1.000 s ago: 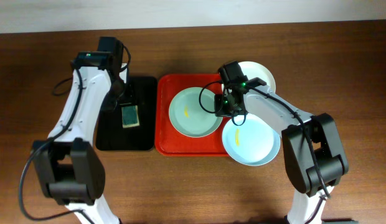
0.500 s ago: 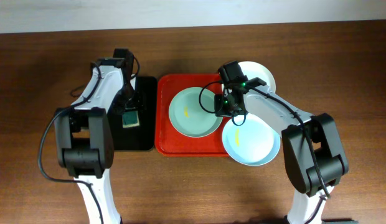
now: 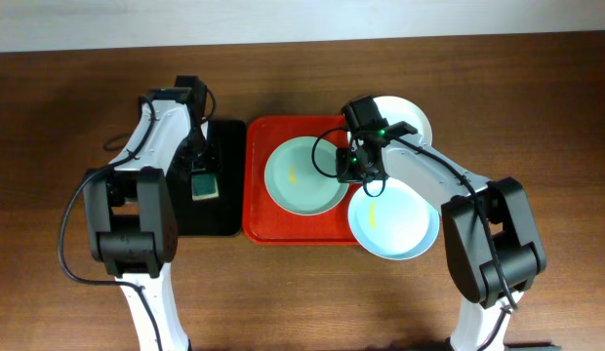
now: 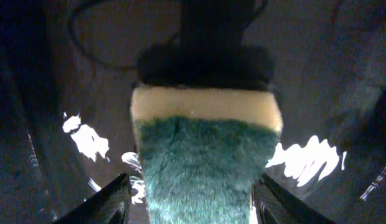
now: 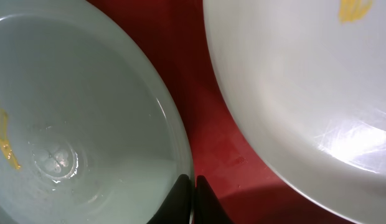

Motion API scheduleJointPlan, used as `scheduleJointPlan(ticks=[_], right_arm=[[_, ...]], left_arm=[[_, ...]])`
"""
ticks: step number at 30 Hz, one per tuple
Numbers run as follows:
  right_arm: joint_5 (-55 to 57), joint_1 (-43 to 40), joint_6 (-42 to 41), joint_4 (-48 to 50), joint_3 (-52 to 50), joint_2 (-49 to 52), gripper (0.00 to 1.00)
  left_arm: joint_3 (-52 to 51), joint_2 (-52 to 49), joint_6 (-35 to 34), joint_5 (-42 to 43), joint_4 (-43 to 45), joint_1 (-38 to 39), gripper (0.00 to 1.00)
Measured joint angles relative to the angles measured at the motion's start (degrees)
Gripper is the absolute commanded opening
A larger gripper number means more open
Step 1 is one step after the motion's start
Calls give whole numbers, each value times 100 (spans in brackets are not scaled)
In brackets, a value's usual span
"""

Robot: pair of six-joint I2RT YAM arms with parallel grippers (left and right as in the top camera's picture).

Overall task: Clean dirty plates on tray and stack at the side
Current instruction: 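Lower the left gripper and grasp the green-and-yellow sponge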

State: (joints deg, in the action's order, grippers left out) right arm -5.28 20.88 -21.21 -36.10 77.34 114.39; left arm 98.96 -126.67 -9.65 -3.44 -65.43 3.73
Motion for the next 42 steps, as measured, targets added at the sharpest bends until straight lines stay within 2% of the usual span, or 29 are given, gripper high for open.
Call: scheduleJointPlan(ticks=[2,8,13,15,17,18,20,22,25,30,32,33,40,42], right_arm=[[0,0,0,0,-2,0,9],[0,0,0,-2,-2,0,10],[0,0,-2,-2,-2,0,9],[0,0,-2,-2,-2,0,10],[2,0,-4,-2,-2,0,10],[0,0,0,-4,-2,0,9],[0,0,-2,-2,-2,0,9],[0,0,-4,-2,-2,0,9],[0,0,-2,-2,-2,0,10],[0,0,-2,-2,-2,0,9],[0,0,-2,-2,-2,0,9],[0,0,-2,-2,-2,0,10],[0,0,-2,-2,-39,0,10],[0,0,0,-2,-44,0,27]], left_arm=[[136,0,2,0,-11,0,51],[166,0,2,0,-17,0,58],[129,0,4,-2,20,2,57],[17,0,4,0,131,2,51],[-175,0,9,0,238,2,33],[-238,0,0,2,280,2,32],[-328,0,4,0,323,2,32],[-356,0,15,0,334,2,41],[-350,0,11,-2,315,2,42],[-157,0,9,-2,66,2,32],[-125,0,0,-2,42,2,3],[-118,0,11,0,24,2,0],[-111,0,4,0,4,2,0],[-111,0,4,-2,7,2,0]])
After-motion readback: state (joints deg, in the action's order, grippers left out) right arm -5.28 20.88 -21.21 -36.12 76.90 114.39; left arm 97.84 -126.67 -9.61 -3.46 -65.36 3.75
